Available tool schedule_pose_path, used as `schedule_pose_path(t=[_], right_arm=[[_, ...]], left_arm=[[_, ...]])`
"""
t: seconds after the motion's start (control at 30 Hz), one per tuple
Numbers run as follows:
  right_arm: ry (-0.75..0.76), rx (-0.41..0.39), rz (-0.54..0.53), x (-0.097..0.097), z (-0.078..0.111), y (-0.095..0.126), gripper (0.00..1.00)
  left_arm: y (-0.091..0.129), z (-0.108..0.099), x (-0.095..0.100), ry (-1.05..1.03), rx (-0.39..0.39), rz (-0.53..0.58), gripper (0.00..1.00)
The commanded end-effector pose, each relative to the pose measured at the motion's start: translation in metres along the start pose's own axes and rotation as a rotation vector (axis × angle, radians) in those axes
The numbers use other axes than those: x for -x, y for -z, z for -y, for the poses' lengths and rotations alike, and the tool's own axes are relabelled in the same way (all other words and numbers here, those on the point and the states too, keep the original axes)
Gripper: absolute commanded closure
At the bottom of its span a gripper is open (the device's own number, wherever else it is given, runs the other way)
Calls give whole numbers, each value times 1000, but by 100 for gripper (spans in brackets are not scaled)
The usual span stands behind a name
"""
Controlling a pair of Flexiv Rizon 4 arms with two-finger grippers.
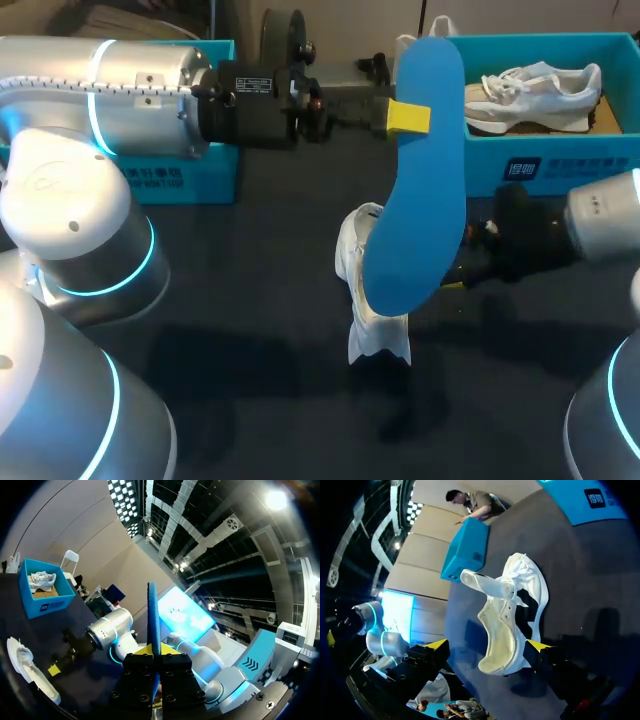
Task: Take the shoe out of the shoebox, open the shoe tongue, remove and reinsert the insole, then place the shoe into the shoebox
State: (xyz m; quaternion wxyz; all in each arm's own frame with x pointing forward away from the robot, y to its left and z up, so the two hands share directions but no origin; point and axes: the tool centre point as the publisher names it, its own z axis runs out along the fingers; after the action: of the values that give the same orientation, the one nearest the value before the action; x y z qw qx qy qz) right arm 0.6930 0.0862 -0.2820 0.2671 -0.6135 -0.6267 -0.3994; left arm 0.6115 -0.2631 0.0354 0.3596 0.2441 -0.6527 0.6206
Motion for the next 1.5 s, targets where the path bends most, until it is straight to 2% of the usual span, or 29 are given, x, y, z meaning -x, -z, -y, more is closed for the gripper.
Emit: schedule_pose_path(t=[0.03, 0.27, 0.47, 0.6, 0.77, 0.9, 1.2, 1.33, 1.5], right_arm=[[2, 5, -69, 2, 5, 7, 0], [2, 5, -69, 2, 5, 7, 0], [-87, 152, -240, -19, -11, 23, 0], [-120, 176, -304, -34, -17, 35, 0], [-102, 152, -356, -56, -20, 52, 0], [-136, 158, -381, -69, -23, 70, 0], [-168, 115, -434, -97, -32, 103, 0], [-149, 41, -418, -107, -34, 107, 0], [-130, 36, -429, -112, -39, 109, 0]], left_arm=[[-1, 0, 0, 0, 1, 0, 100], [-1, 0, 0, 0, 1, 0, 100], [-1, 0, 0, 0, 1, 0, 100], [-1, 0, 0, 0, 1, 0, 100], [-1, 0, 0, 0, 1, 0, 100], [-1, 0, 0, 0, 1, 0, 100], [-1, 0, 0, 0, 1, 0, 100], [-1, 0, 0, 0, 1, 0, 100], [-1, 0, 0, 0, 1, 0, 100]])
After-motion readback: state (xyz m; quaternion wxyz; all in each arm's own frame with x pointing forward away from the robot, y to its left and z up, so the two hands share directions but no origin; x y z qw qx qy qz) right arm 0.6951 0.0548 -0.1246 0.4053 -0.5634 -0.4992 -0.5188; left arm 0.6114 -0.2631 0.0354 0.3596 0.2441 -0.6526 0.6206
